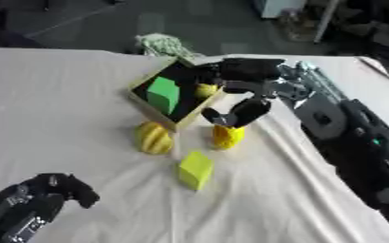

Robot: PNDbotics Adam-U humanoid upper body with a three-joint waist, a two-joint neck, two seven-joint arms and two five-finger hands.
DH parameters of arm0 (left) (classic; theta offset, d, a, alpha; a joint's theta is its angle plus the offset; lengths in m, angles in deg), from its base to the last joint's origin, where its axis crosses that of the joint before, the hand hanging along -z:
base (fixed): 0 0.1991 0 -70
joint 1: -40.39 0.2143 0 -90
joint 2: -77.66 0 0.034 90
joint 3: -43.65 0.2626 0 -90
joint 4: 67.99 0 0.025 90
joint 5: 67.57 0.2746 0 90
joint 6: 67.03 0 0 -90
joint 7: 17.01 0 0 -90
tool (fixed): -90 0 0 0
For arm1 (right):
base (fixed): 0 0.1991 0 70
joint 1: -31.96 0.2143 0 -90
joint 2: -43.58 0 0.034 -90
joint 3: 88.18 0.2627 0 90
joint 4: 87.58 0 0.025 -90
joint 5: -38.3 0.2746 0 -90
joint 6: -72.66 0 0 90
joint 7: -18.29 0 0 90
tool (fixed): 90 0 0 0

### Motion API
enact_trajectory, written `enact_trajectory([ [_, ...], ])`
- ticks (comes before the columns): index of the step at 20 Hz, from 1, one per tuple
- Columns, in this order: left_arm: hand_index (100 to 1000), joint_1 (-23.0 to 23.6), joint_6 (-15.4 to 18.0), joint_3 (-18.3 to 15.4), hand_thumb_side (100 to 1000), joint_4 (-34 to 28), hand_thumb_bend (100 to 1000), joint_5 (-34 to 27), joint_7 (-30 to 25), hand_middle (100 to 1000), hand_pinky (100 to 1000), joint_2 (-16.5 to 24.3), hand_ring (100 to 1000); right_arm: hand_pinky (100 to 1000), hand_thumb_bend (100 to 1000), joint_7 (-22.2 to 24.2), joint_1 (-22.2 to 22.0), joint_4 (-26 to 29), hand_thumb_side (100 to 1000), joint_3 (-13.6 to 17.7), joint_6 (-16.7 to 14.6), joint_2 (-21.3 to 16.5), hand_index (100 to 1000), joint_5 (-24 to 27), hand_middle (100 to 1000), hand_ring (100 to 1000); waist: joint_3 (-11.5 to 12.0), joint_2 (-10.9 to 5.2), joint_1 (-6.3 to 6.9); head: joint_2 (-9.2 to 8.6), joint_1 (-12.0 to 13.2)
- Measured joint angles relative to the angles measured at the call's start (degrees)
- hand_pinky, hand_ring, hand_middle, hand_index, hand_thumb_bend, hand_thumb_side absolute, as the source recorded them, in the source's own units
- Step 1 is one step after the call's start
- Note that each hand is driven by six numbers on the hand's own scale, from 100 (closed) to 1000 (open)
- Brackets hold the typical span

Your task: Pick up objects on the table and place them in the box.

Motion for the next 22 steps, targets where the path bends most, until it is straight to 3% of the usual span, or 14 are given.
enact_trajectory([
  [2,736,0.1,0.0,0.0,710,0.0,100,0.1,0.0,538,718,0.1,701,874,100,1.0,-1.3,0.1,189,0.7,0.0,-0.4,1000,-2.5,971,909,0.0,-0.06,0.0,0.0,0.1],
  [5,736,0.2,0.0,0.0,710,0.0,100,0.2,0.1,538,718,0.1,700,879,127,1.4,-2.2,-1.1,259,1.0,-0.1,-0.6,1000,-6.8,975,916,-0.2,-0.06,0.04,0.01,0.4],
  [12,736,0.3,0.2,0.0,706,0.0,100,0.4,0.2,538,719,0.1,700,874,131,0.7,-2.4,-8.4,273,1.0,-0.6,0.2,1000,-15.7,967,913,-0.3,-0.06,0.51,0.01,0.5],
  [22,736,0.3,0.4,0.0,709,0.0,100,0.6,0.2,537,718,0.1,698,842,100,-3.7,-1.7,-18.8,255,1.4,-0.5,3.1,982,-21.5,908,876,-0.6,-0.05,1.03,0.01,0.6],
])
